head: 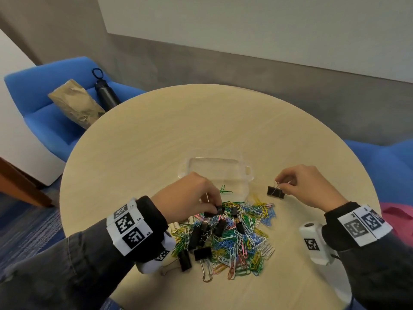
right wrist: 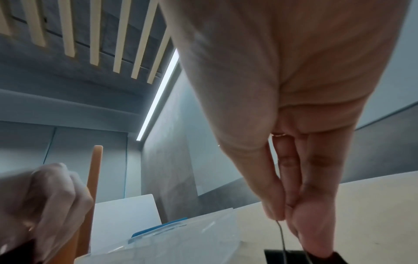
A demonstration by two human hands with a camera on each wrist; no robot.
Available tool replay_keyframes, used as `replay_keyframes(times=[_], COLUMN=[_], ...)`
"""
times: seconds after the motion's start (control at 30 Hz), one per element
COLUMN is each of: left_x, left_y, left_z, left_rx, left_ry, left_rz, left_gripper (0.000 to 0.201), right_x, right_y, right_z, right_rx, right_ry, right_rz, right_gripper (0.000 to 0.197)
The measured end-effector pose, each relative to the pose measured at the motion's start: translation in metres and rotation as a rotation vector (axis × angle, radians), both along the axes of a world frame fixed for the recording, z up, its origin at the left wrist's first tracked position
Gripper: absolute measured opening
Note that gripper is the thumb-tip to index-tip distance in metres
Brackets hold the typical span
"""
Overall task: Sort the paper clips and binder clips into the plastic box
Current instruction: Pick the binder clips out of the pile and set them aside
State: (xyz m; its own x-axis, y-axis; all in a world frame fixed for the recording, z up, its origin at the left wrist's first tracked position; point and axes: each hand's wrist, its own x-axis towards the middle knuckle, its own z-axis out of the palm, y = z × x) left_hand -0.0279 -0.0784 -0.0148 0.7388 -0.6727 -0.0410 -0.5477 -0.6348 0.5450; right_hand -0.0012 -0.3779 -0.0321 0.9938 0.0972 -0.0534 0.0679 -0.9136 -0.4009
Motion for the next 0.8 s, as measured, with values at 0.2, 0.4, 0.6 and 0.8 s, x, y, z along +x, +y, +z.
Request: replay_keyframes(times=[0.2,0.4,0.6,0.8], left_x=[0.011,0.041,0.05,0.047], left_y=[0.021,0.077,0.078,0.075], left_z=[0.027,0.03,-0.007,-0.007], left_rx=[-0.034,0.344,0.446,0.48], left_ry=[-0.094,-0.086,-0.059,-0.058], left_rz=[0.109,0.367,0.387,0.359], left_gripper=[0.009,0.01,0.009,0.027], right_x=[-0.011,-0.043,-0.048,-0.044], right_y=[0.017,0.071,0.087,0.077], right_z=[0.009,0.022,0.008,0.012], right_rx=[-0.074,-0.046,-0.136,-0.008], right_ry=[-0.118,0.154,0.22,0.232], right_rz=[0.106,0.487,0.515,0.513], right_gripper=[0.022,0.019,0.017,0.016])
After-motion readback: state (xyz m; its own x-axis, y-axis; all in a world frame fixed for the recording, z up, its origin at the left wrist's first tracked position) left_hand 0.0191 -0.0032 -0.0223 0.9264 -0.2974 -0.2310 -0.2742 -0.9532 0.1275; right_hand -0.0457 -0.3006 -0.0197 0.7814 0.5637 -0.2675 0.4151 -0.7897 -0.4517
